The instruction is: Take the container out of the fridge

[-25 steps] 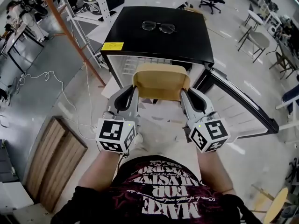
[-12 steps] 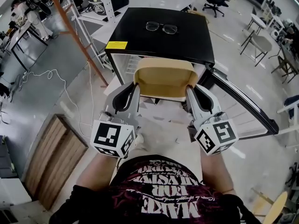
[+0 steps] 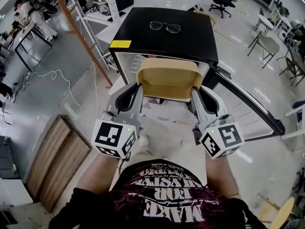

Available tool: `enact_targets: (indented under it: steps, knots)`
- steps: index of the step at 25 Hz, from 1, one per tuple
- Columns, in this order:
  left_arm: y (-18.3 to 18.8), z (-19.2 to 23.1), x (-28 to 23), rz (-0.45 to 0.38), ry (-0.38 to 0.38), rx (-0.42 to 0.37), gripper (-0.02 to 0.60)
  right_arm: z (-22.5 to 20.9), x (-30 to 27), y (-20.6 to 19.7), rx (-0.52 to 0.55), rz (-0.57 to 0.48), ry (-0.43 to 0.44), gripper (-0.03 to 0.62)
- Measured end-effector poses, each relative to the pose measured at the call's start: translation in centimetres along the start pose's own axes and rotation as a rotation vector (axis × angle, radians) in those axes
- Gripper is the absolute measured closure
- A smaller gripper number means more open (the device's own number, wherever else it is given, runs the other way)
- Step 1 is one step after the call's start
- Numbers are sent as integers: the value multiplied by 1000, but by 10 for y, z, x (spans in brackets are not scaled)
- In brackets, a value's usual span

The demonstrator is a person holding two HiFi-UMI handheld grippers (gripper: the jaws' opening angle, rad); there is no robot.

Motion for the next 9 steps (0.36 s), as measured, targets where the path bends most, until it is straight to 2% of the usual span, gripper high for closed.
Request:
enact_targets:
  steps: [9]
  knots:
    - [-3,-5,13,14,23,-19,568,7,6,-2,-10,-17,24,525]
Point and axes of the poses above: the fingertips, and each gripper's own axes: x backward along the fingers, z to its left, y out of its top, the point moved 4 cm from there along x, backward along the fingers, and after that the axes turned 12 degrees about x, right-handed, at the moved point
